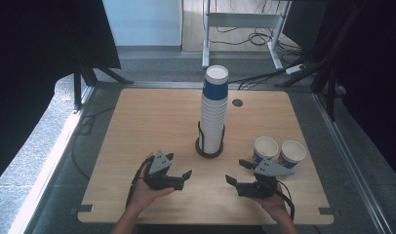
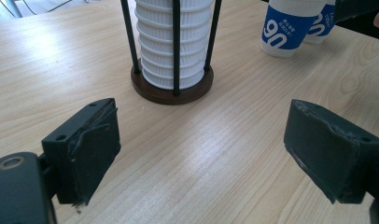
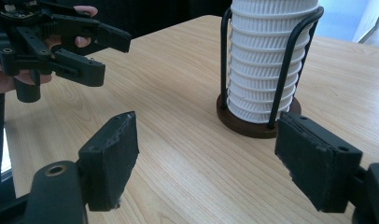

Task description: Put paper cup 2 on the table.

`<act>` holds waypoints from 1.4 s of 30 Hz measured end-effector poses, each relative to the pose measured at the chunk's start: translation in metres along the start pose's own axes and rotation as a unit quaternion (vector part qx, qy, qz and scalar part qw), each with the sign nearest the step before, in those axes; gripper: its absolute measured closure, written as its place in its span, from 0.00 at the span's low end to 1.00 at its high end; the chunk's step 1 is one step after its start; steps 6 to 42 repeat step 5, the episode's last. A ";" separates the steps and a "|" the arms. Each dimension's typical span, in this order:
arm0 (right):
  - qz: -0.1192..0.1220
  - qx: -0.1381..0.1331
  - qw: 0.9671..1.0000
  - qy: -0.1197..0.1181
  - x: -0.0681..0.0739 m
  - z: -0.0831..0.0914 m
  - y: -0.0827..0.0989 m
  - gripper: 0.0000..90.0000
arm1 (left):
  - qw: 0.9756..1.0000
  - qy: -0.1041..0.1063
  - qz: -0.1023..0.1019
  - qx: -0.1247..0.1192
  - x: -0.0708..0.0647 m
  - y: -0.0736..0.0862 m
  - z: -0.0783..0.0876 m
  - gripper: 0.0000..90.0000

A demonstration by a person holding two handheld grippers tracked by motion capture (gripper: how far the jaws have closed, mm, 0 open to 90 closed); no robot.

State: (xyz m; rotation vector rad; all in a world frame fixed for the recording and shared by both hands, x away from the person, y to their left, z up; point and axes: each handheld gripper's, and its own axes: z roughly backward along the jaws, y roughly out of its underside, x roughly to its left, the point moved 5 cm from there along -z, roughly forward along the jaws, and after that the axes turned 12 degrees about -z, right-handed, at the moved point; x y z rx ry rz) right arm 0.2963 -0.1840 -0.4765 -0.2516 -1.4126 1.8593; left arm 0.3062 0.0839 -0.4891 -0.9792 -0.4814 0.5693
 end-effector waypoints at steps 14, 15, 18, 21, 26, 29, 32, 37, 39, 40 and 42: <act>0.005 0.015 1.000 -0.001 0.002 -0.005 0.004 0.22 | 1.000 -0.001 0.001 0.002 0.002 0.000 -0.001 0.12; 0.005 0.015 1.000 -0.001 0.002 -0.005 0.004 0.22 | 1.000 -0.001 0.001 0.002 0.002 0.000 -0.001 0.12; 0.005 0.015 1.000 -0.001 0.002 -0.005 0.004 0.22 | 1.000 -0.001 0.001 0.002 0.002 0.000 -0.001 0.12; 0.005 0.015 1.000 -0.001 0.002 -0.005 0.004 0.22 | 1.000 -0.001 0.001 0.002 0.002 0.000 -0.001 0.12; 0.005 0.015 1.000 -0.001 0.002 -0.005 0.004 0.22 | 1.000 -0.001 0.001 0.002 0.002 0.000 -0.001 0.12; 0.005 0.015 1.000 -0.001 0.002 -0.005 0.004 0.22 | 1.000 -0.001 0.001 0.002 0.002 0.000 -0.001 0.12; 0.005 0.015 1.000 -0.001 0.002 -0.005 0.004 0.22 | 1.000 -0.001 0.001 0.002 0.002 0.000 -0.001 0.12; 0.005 0.015 1.000 -0.001 0.002 -0.005 0.004 0.22 | 1.000 -0.001 0.001 0.002 0.002 0.000 -0.001 0.12; 0.005 0.015 1.000 -0.001 0.002 -0.005 0.004 0.22 | 1.000 -0.001 0.001 0.002 0.002 0.000 -0.001 0.12; 0.005 0.015 1.000 -0.001 0.002 -0.005 0.004 0.22 | 1.000 -0.001 0.001 0.002 0.002 0.000 -0.001 0.12; 0.005 0.015 1.000 -0.001 0.002 -0.005 0.004 0.22 | 1.000 -0.001 0.001 0.002 0.002 0.000 -0.001 0.12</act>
